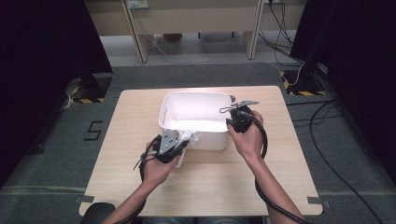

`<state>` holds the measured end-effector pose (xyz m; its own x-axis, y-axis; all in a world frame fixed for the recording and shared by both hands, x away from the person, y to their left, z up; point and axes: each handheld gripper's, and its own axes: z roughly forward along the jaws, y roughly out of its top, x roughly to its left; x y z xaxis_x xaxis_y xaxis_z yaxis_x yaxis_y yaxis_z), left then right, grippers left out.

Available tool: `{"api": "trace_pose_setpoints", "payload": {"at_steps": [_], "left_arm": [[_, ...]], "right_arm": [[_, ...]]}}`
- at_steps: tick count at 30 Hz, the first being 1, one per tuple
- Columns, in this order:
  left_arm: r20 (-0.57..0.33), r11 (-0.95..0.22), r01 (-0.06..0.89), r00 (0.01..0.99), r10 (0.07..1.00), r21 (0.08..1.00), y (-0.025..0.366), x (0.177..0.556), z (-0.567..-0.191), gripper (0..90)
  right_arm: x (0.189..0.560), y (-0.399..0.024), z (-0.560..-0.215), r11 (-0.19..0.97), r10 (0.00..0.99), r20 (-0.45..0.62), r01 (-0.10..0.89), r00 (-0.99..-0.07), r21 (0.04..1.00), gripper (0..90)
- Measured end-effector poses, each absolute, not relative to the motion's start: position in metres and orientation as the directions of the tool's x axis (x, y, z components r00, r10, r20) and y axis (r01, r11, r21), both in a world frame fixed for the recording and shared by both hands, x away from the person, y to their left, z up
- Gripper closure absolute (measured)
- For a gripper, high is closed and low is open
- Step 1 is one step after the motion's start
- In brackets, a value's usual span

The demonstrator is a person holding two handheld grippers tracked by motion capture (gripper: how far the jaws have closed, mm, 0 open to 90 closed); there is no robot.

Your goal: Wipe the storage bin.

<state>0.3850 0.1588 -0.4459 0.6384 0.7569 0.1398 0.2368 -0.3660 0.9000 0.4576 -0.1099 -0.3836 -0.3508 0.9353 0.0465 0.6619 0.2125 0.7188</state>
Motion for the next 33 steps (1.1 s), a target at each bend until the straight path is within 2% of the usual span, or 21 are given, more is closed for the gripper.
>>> {"api": "trace_pose_setpoints", "payload": {"at_steps": [33], "left_arm": [[0.155, -0.435, 0.29, 0.654, 0.74, 0.852, 0.153, 0.391, -0.483, 75.5]], "right_arm": [[0.458, -0.11, -0.384, 0.214, 0.934, 0.046, 0.658, -0.354, 0.722, 74.1]]}}
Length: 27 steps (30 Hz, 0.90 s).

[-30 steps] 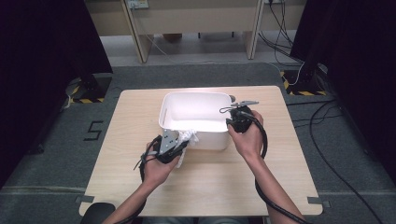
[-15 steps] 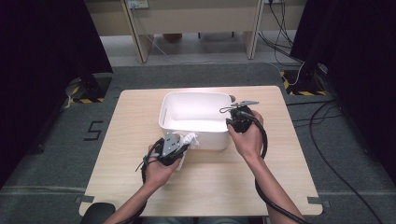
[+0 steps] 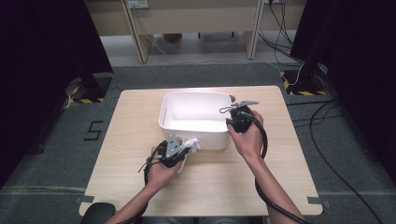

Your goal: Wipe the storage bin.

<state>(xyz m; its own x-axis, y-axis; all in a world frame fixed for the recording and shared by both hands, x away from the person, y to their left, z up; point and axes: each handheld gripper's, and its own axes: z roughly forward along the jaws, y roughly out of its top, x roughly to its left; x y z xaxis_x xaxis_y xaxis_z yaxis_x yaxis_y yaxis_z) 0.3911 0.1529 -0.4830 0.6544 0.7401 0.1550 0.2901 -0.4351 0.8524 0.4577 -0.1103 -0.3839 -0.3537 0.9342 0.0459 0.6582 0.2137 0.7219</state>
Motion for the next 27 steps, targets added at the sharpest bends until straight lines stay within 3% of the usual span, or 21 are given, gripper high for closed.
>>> {"api": "trace_pose_setpoints", "payload": {"at_steps": [27], "left_arm": [[0.131, -0.458, 0.342, 0.668, 0.733, 0.821, 0.147, 0.396, -0.499, 75.5]], "right_arm": [[0.458, -0.11, -0.384, 0.214, 0.934, 0.045, 0.658, -0.354, 0.722, 73.9]]}}
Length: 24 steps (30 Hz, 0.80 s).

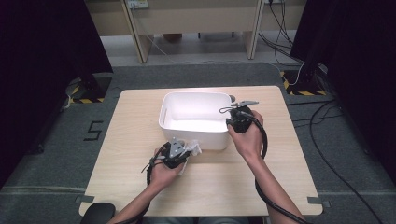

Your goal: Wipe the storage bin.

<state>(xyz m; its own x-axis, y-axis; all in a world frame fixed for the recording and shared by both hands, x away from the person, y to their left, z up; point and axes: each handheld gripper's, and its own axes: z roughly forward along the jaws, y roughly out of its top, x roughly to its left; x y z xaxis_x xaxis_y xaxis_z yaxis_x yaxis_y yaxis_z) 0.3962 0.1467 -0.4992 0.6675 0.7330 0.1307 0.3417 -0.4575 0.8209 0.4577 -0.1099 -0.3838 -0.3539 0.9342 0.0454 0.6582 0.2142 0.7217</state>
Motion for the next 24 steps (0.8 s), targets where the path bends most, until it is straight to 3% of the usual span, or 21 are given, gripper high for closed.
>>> {"api": "trace_pose_setpoints", "payload": {"at_steps": [24], "left_arm": [[0.159, -0.451, 0.293, 0.666, 0.729, 0.843, 0.139, 0.391, -0.483, 75.8]], "right_arm": [[0.458, -0.111, -0.384, 0.212, 0.934, 0.049, 0.657, -0.355, 0.723, 74.0]]}}
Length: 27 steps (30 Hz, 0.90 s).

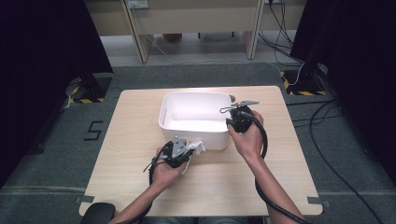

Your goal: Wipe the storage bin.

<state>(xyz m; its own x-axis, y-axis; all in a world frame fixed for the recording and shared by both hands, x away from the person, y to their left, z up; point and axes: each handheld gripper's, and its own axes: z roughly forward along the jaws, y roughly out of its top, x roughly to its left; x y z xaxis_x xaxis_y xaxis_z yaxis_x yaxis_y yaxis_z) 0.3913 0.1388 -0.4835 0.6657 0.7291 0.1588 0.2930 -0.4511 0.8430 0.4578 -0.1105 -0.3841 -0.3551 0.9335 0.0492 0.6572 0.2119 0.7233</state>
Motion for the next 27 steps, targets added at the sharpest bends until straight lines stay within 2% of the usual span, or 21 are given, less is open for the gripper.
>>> {"api": "trace_pose_setpoints", "payload": {"at_steps": [18, 27], "left_arm": [[0.187, -0.42, 0.216, 0.658, 0.73, 0.881, 0.14, 0.387, -0.451, 75.8], [0.182, -0.406, 0.208, 0.654, 0.734, 0.89, 0.139, 0.385, -0.442, 75.8]], "right_arm": [[0.458, -0.111, -0.384, 0.214, 0.934, 0.045, 0.656, -0.355, 0.724, 74.0], [0.458, -0.111, -0.384, 0.214, 0.934, 0.045, 0.656, -0.354, 0.724, 74.0]]}}
